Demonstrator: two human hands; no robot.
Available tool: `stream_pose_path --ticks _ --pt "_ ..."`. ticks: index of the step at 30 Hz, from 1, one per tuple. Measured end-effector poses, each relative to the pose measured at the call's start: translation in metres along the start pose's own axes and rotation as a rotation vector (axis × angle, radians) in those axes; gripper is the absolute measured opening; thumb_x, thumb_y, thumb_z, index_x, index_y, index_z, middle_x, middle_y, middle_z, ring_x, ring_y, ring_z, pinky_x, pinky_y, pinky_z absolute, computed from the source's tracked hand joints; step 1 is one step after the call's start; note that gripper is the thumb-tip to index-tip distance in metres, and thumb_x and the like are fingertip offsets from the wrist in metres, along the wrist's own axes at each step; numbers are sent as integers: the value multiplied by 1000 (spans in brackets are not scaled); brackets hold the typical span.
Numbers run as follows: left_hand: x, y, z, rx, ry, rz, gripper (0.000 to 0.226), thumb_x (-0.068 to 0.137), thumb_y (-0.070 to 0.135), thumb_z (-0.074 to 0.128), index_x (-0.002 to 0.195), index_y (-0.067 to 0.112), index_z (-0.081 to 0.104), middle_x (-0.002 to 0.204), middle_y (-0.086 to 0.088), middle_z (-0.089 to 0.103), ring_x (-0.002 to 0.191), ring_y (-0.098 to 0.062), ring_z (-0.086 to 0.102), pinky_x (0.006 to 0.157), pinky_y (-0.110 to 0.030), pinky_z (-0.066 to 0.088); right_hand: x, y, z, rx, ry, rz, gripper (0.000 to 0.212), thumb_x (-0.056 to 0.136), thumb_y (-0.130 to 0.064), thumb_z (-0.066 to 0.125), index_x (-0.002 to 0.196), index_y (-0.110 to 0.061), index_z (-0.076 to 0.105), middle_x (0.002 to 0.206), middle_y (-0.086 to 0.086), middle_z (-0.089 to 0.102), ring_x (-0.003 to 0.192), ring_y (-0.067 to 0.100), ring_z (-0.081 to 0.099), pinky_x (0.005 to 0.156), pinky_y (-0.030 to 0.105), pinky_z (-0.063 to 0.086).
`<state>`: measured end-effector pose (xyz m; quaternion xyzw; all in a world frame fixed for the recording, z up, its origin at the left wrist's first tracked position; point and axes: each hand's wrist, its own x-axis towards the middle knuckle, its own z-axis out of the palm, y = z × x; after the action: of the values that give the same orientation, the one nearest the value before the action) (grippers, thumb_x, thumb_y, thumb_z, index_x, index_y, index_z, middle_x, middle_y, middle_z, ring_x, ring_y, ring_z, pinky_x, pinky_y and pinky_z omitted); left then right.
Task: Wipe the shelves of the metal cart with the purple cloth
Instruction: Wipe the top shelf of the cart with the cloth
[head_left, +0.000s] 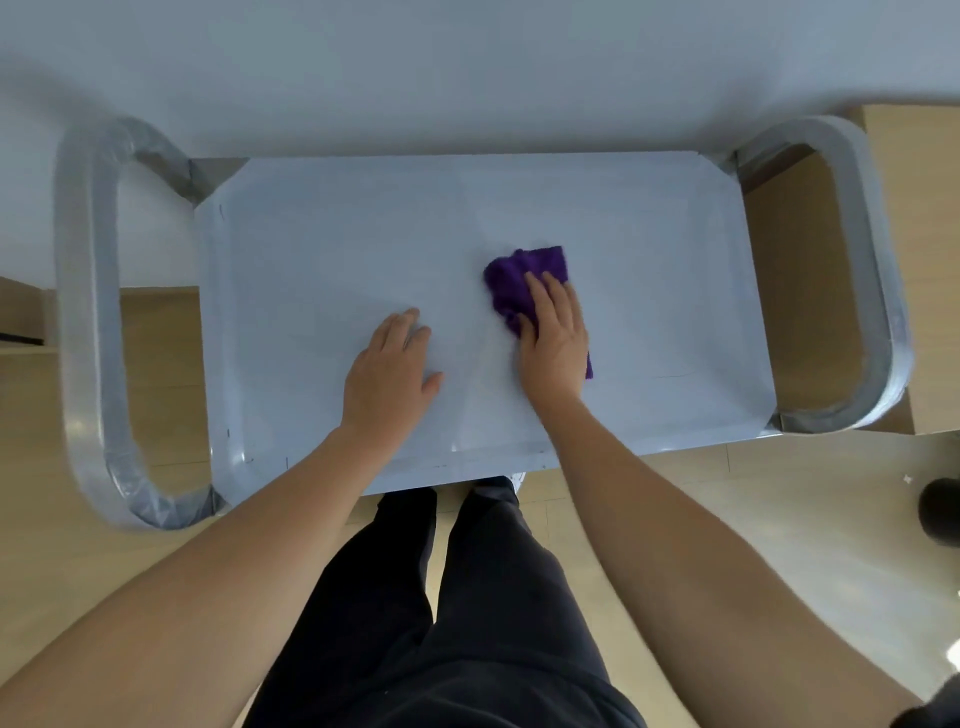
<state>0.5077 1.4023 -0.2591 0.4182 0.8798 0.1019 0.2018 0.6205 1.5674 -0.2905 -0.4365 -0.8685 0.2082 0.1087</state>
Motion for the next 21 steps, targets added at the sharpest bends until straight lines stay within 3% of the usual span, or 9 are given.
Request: stream_pose_path --ticks 2,3,6,8,10,12,16,18,21 --pt "-1 -4 -1 -2 9 10 53 87 30 65 133 8 50 152 -9 34 140 -28 32 99 -43 44 -4 -40 13 -4 55 272 55 97 -13 48 150 -24 37 158 -1 32 149 26 19 118 43 25" --pt "0 -6 -2 -4 17 14 53 85 29 68 130 7 53 150 -11 38 137 -29 36 96 -44 46 -8 -61 22 -20 29 294 59 97 -13 47 152 -26 31 161 -3 25 150 26 13 119 41 21" --pt "4 -16 -5 38 69 3 52 75 27 76 118 4 59 135 -15 52 122 -31 52 82 -42 52 -20 -94 40 6 -145 -85 58 94 -14 51 149 -27 37 158 -1 31 150 26 16 118 43 24" --pt "7 -26 -7 80 91 -18 55 77 31 74 122 5 56 134 -14 51 123 -31 50 86 -43 50 -4 -81 40 34 -197 -326 51 94 -14 54 144 -23 47 151 3 44 145 29 30 114 45 33" --pt "6 -38 -9 103 122 -26 57 82 37 68 128 7 52 141 -15 46 130 -34 45 96 -46 44 18 -59 35 12 -167 -412 49 92 -14 57 141 -18 52 146 8 50 140 33 39 111 45 38" --pt "4 -48 -8 120 146 -14 55 85 39 64 130 9 52 146 -15 42 135 -36 40 101 -50 39 40 -43 28 0 -105 -303 50 92 -12 57 141 -16 51 147 11 48 140 34 38 113 46 35" --pt "-1 -54 -4 131 150 3 54 89 37 60 135 10 49 150 -13 38 138 -35 36 104 -53 38 57 -70 38 29 15 183 54 96 -10 48 149 -20 38 158 2 32 149 27 19 121 40 20" --pt "-3 -54 -1 125 154 -13 55 90 37 59 137 11 48 152 -13 36 139 -34 35 106 -53 36 46 -104 53 31 -1 37 57 90 -6 52 145 -18 46 154 6 40 146 32 26 118 44 25" --pt "-4 -56 0 141 150 -22 57 91 40 56 139 11 45 152 -12 35 140 -33 33 107 -53 35 38 -119 63 55 -256 -447 52 89 -7 57 140 -19 53 148 7 48 143 33 34 115 41 28"
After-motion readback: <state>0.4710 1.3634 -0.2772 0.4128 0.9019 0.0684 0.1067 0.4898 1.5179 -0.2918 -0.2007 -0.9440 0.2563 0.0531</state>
